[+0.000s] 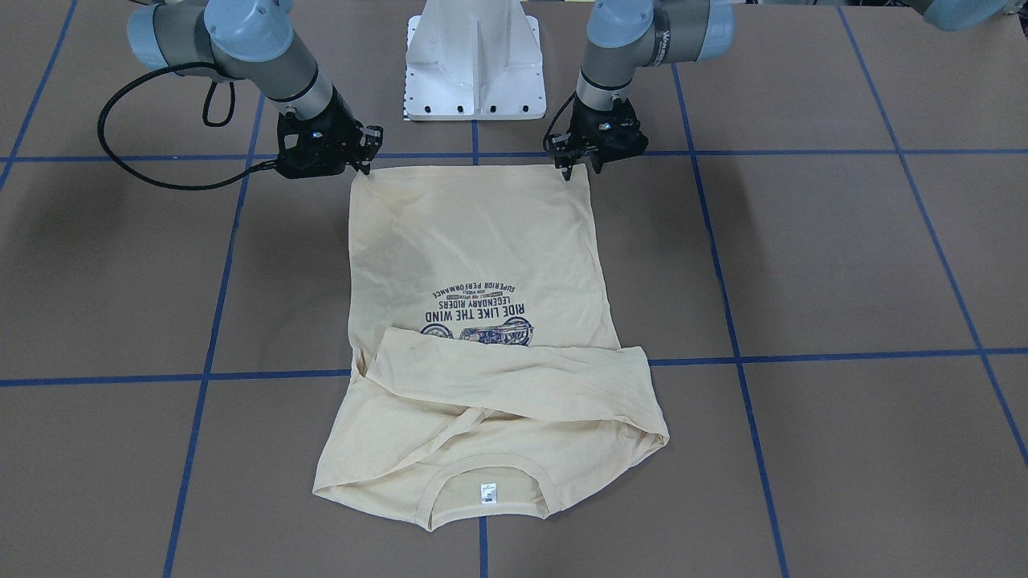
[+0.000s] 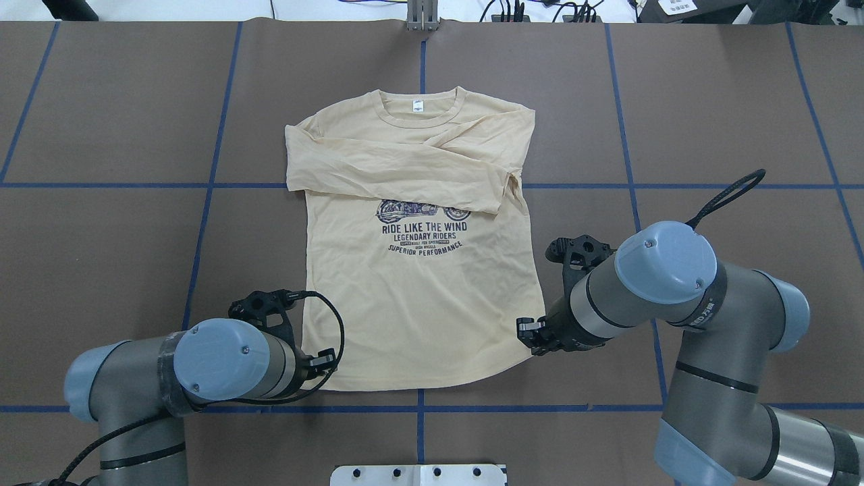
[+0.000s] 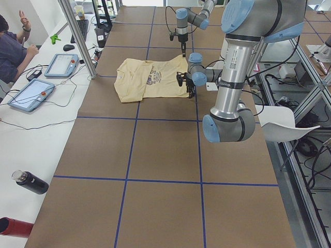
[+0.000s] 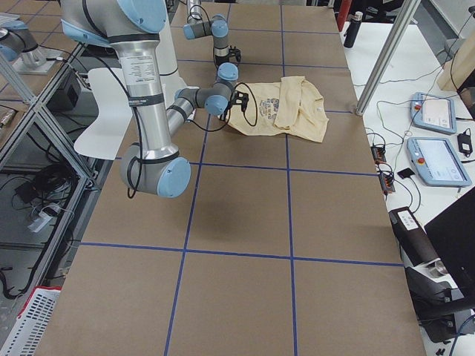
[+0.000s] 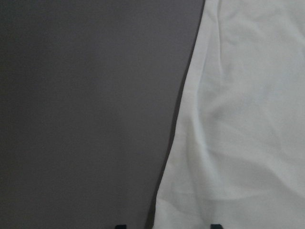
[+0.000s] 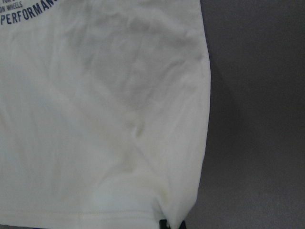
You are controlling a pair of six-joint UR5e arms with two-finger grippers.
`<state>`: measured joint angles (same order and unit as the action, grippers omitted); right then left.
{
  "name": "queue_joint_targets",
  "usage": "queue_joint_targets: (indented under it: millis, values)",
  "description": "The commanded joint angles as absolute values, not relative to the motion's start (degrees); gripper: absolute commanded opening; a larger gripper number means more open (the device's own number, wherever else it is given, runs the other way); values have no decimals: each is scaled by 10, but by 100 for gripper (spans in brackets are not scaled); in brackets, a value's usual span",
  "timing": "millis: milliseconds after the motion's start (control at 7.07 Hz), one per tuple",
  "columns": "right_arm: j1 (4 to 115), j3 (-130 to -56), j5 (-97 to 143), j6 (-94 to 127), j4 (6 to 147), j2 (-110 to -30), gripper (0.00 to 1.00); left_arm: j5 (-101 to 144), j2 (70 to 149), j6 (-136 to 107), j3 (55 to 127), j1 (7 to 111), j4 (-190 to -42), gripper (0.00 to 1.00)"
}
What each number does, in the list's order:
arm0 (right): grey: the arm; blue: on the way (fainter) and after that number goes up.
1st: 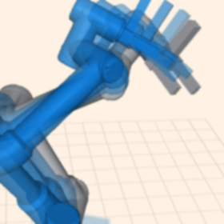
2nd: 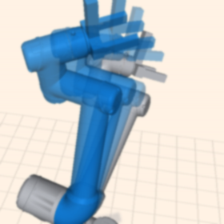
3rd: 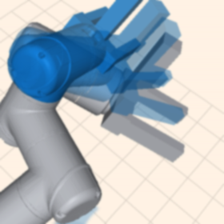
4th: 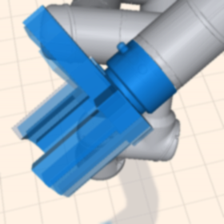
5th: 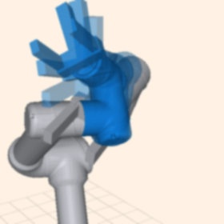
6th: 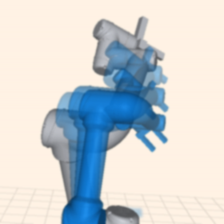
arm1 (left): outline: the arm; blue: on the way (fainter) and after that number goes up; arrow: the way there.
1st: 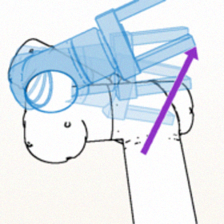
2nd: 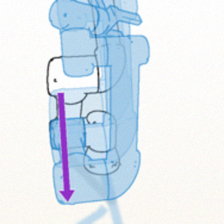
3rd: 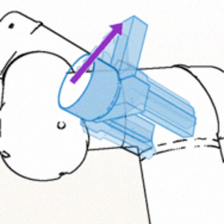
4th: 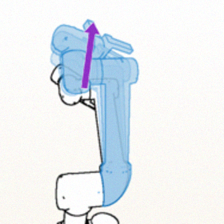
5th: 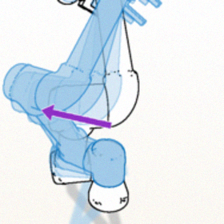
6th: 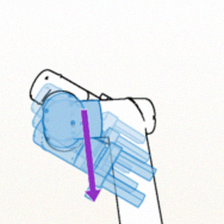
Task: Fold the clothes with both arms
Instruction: 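Grip both hem corners with the left and right grippers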
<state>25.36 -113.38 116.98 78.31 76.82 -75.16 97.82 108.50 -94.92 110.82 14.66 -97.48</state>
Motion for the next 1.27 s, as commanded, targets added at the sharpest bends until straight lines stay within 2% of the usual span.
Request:
queue_joint_targets:
  millis: [0,283,848,1131]
  values:
    - [254,-1134,1170,783,768,-752,0,978,1085,-949,1107,146,-975,51]
    - [255,-1134,1170,783,768,-752,0,978,1086,-949,1106,145,-975,41]
    - [256,-1134,1170,783,768,-753,0,980,1089,-950,1104,145,-975,0]
    - [256,-1134,1170,783,768,-753,0,980,1090,-950,1104,145,-975,0]
